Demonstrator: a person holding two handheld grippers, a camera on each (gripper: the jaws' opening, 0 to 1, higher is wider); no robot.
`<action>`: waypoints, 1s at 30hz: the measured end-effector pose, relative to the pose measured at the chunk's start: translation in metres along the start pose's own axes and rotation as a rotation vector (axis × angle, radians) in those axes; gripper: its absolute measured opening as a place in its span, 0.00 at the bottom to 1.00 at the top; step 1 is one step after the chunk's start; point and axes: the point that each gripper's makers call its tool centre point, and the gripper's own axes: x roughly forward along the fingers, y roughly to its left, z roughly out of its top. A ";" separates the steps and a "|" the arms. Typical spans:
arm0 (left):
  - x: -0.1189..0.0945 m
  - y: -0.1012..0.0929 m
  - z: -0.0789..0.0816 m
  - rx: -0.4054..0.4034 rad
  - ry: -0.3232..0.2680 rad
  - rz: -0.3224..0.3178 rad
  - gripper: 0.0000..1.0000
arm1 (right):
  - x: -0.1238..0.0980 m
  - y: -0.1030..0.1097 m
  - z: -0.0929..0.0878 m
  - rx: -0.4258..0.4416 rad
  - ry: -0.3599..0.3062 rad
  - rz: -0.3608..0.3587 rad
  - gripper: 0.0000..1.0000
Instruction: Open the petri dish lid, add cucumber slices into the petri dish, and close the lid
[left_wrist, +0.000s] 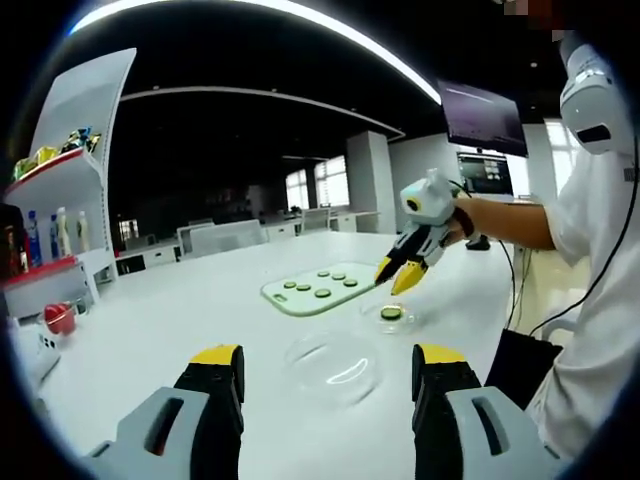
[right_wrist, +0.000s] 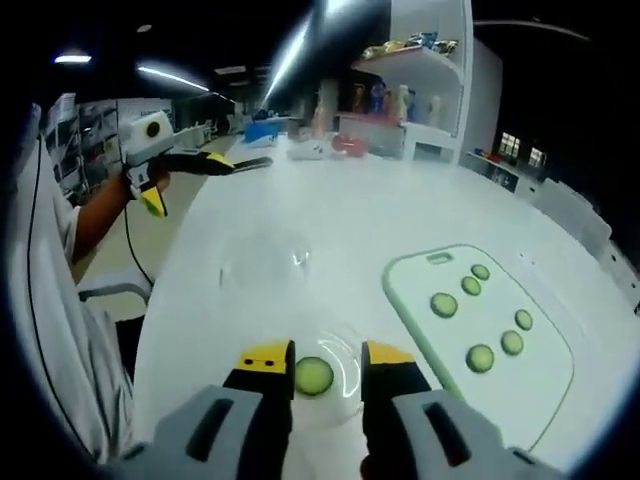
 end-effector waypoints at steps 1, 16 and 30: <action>0.000 0.000 0.001 0.000 -0.002 -0.001 0.68 | -0.002 -0.002 0.002 0.000 -0.015 -0.015 0.27; 0.003 0.008 0.020 0.033 -0.068 0.039 0.68 | -0.053 -0.033 0.035 0.068 -0.267 -0.245 0.35; 0.013 0.020 0.036 0.030 -0.129 0.111 0.68 | -0.122 -0.056 0.039 0.102 -0.402 -0.445 0.38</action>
